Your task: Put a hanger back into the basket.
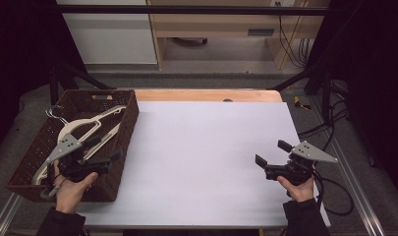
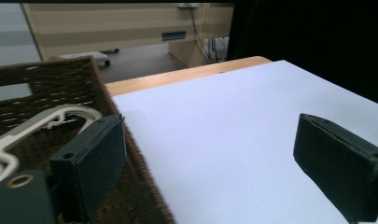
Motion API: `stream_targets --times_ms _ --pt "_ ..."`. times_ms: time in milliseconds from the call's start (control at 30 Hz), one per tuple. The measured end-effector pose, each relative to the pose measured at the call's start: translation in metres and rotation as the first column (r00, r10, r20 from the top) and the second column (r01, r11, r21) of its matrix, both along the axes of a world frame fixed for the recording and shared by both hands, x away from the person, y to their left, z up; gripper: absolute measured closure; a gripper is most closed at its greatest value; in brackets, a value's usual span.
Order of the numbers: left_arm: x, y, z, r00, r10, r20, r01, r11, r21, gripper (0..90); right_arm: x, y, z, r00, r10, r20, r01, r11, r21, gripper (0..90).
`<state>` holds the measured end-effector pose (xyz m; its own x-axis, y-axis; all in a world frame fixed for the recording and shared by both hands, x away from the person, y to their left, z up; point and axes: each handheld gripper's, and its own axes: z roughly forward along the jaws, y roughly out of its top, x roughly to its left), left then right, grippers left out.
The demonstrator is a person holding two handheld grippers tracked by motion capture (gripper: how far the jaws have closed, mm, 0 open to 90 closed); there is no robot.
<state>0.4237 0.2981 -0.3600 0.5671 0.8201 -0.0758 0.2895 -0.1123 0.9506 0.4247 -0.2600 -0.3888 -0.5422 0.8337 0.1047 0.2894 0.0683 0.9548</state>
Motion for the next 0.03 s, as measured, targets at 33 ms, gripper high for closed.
stream_targets --times_ms 33 --pt "0.0000 -0.0025 -0.0021 1.0000 -0.002 -0.001 0.002 1.0000 0.002 8.5 -0.0004 -0.0004 0.0004 1.0000 -0.003 -0.002 0.003 1.000 0.003 1.1"
